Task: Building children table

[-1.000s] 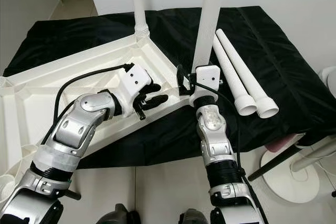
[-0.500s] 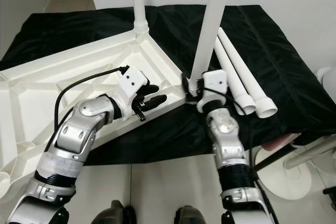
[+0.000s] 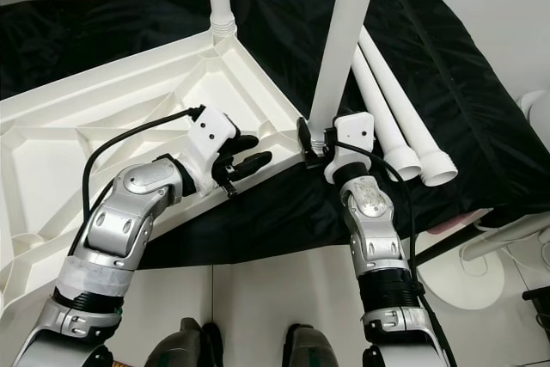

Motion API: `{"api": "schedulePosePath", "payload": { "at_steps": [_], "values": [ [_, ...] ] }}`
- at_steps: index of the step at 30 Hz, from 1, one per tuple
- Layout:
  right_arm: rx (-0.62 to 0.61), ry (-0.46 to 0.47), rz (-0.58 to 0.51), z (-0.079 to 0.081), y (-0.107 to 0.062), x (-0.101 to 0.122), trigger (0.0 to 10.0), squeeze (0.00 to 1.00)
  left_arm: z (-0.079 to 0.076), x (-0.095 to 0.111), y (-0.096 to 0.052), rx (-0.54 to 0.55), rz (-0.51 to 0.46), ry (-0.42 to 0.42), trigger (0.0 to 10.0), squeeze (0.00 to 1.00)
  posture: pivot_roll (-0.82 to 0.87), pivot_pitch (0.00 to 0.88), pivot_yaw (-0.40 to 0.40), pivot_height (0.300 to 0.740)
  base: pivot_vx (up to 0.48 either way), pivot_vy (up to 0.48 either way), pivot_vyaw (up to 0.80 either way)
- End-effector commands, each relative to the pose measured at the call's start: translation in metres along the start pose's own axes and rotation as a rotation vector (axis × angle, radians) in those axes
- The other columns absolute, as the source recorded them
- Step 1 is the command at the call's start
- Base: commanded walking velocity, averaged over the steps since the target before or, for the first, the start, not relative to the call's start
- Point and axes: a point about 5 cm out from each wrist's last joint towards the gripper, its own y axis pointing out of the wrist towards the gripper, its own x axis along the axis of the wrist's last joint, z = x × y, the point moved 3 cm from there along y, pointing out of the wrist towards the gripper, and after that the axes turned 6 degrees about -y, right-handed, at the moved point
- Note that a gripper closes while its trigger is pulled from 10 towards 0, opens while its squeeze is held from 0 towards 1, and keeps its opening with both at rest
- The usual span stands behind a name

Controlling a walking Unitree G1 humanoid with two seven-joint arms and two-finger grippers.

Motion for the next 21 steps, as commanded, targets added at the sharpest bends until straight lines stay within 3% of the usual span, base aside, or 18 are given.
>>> {"api": "schedulePosePath", "payload": {
  "at_steps": [1,14,21],
  "values": [
    [0.018,0.01,0.021,0.002,-0.001,-0.004,10.0,0.0,0.014,-0.003,-0.005,0.172,-0.007,0.002,10.0,0.0,-0.12,0.189,0.056,0.74,0.0,0.0,0.0],
    [0.197,-0.015,0.017,0.006,0.002,-0.004,10.0,0.0,-0.004,-0.016,-0.011,0.066,0.034,0.03,10.0,0.0,-0.08,0.144,0.04,0.74,0.0,0.0,0.0],
    [0.272,-0.056,-0.002,0.007,0.013,0.0,10.0,0.0,-0.011,-0.019,-0.01,0.027,0.039,-0.023,10.0,0.0,-0.07,0.105,0.014,0.74,0.0,0.0,0.0]
  ]
}}
